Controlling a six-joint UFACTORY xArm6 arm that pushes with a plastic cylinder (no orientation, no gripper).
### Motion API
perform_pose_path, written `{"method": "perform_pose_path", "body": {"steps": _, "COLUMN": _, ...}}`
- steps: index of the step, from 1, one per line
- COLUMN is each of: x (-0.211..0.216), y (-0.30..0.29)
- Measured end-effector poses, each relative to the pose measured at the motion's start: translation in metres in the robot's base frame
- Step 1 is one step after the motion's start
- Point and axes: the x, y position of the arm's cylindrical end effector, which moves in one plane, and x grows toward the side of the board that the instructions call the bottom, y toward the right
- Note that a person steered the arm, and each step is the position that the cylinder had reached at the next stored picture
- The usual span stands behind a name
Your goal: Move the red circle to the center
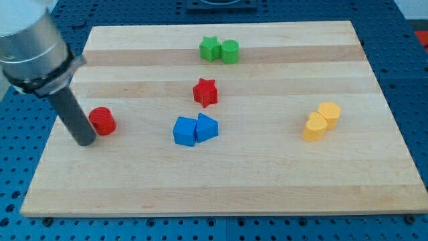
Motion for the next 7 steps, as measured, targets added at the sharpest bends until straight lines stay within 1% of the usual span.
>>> {"method": "perform_pose_path", "body": {"steps": 2, "x": -0.006, "y": -0.006}}
{"method": "perform_pose_path", "body": {"steps": 3, "x": -0.011, "y": 0.010}}
{"method": "perform_pose_path", "body": {"steps": 4, "x": -0.032, "y": 0.024}}
{"method": "perform_pose_path", "body": {"steps": 5, "x": -0.050, "y": 0.024}}
{"method": "perform_pose_path", "body": {"steps": 7, "x": -0.070, "y": 0.037}}
